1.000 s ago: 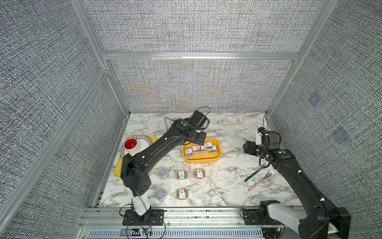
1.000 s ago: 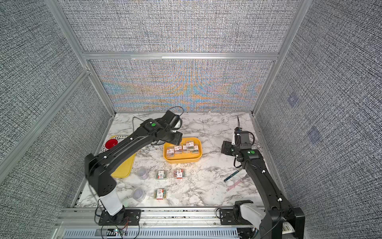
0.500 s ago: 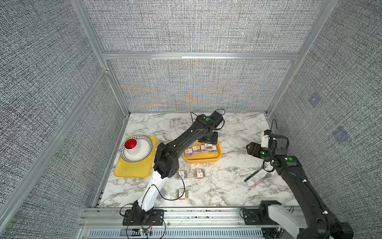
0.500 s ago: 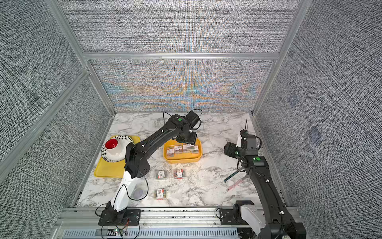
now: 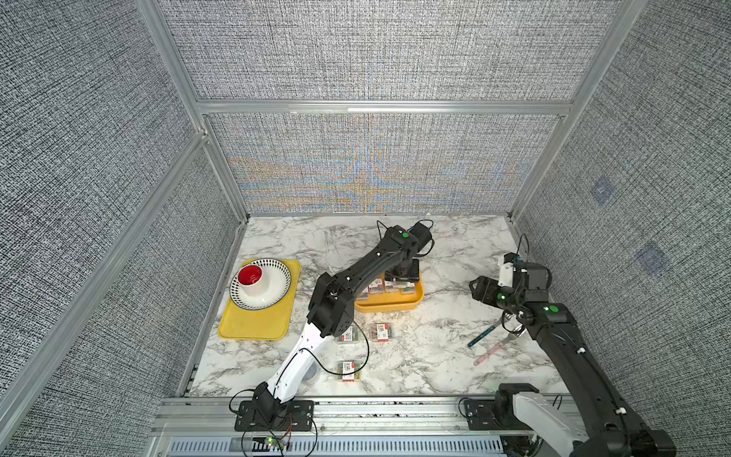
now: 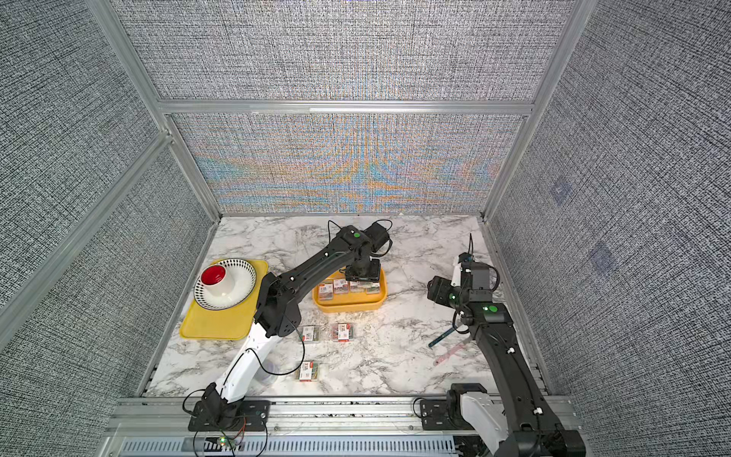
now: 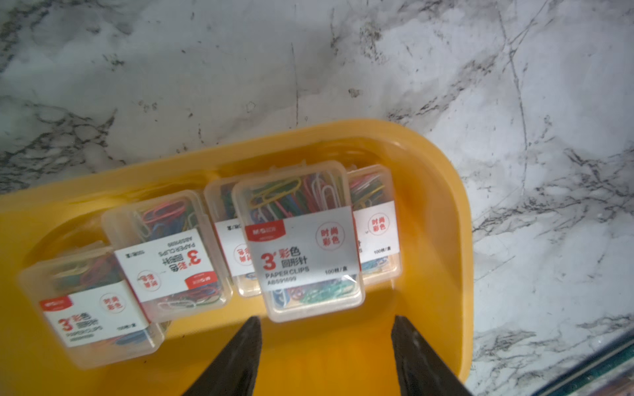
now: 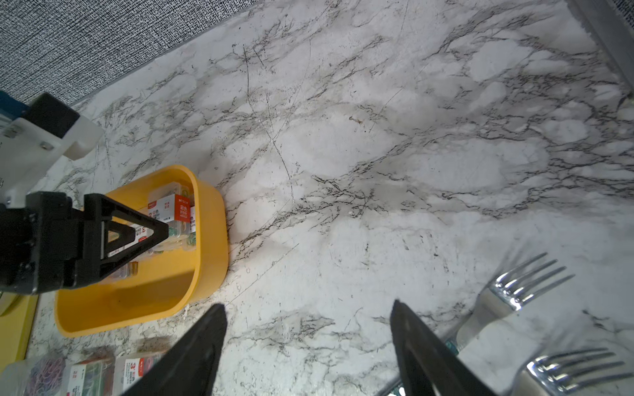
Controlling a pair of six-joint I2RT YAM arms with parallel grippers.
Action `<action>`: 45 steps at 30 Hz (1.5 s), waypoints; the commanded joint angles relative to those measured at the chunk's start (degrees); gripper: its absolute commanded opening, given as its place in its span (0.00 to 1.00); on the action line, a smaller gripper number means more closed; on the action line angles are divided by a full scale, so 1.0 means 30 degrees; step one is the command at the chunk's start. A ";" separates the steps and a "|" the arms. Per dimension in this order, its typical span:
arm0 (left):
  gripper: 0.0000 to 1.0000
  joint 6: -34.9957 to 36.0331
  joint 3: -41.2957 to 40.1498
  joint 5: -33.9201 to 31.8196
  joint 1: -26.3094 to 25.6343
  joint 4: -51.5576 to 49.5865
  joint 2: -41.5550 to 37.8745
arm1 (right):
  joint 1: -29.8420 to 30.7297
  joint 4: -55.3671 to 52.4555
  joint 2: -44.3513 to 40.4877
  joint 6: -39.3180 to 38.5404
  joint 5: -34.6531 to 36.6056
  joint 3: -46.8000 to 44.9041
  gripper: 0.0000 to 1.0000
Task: Take the paper clips out of the storage box
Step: Pick up the boxed paper clips from the storage box.
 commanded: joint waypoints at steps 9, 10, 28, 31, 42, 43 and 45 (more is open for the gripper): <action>0.64 -0.0561 0.1873 -0.0956 0.0168 -0.1322 0.1656 | -0.0002 0.0234 0.0096 0.0088 -0.0304 0.0030 0.78; 0.64 -0.0566 0.1873 -0.0936 0.0191 -0.1280 0.1713 | -0.0002 0.0234 0.0091 0.0087 -0.0289 0.0056 0.78; 0.45 -0.0291 0.2576 -0.0987 0.0346 -0.1080 0.2157 | 0.0009 0.0422 0.0268 -0.0015 -0.0542 0.0000 0.76; 0.43 0.0261 0.2576 -0.1431 0.0163 -0.1060 0.1215 | -0.0001 0.0324 0.0277 -0.0044 -0.0597 0.0081 0.76; 0.40 0.8867 -0.6058 -0.1020 -0.1350 0.1890 -0.9281 | 0.0027 -0.0333 0.0127 -0.0480 -0.1203 0.0580 0.72; 0.40 0.9566 -0.7155 -0.0803 -0.1471 0.2166 -1.0443 | 0.0049 -0.0349 0.0099 -0.0551 -0.1171 0.0575 0.71; 0.40 1.1209 -0.9591 -0.0330 -0.1853 0.2693 -1.2640 | 0.0028 -0.0362 0.0065 -0.0835 -0.1156 0.1213 0.71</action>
